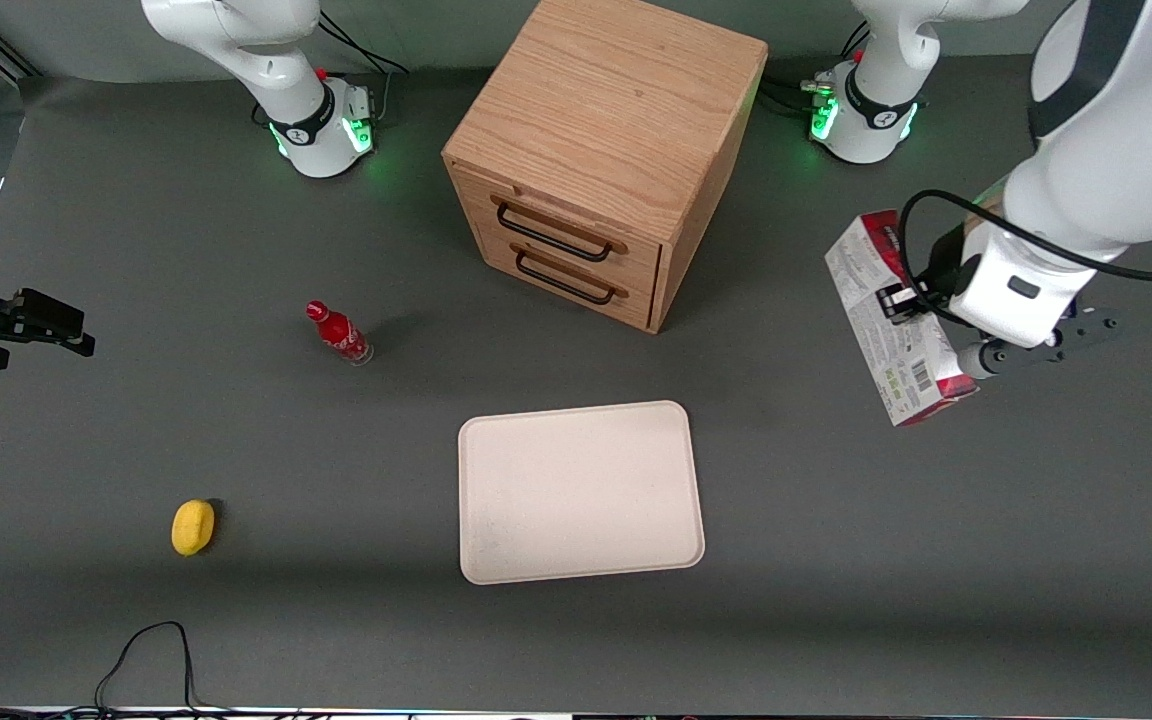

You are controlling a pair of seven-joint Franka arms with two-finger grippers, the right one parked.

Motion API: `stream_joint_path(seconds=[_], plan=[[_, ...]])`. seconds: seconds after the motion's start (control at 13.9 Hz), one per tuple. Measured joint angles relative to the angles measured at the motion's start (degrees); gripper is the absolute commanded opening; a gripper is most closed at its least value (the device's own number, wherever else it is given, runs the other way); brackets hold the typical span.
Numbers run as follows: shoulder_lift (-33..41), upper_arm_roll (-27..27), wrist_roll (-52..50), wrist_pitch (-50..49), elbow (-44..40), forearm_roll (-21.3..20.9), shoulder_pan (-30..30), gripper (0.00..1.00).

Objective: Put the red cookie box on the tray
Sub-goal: 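Lift the cookie box with the left gripper and swing it toward the tray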

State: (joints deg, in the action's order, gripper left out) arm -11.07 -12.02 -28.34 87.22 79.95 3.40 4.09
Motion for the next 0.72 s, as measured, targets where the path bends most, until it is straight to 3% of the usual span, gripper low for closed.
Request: stream_joint_path(seconds=[0.36,0.72], plan=[[-5.8,-0.5,6.7,-2.2,-6.8,0.0,-0.6,0.0],[-19.0,-0.8,5.6,4.2,-14.9,-0.9,5.9,0.0]])
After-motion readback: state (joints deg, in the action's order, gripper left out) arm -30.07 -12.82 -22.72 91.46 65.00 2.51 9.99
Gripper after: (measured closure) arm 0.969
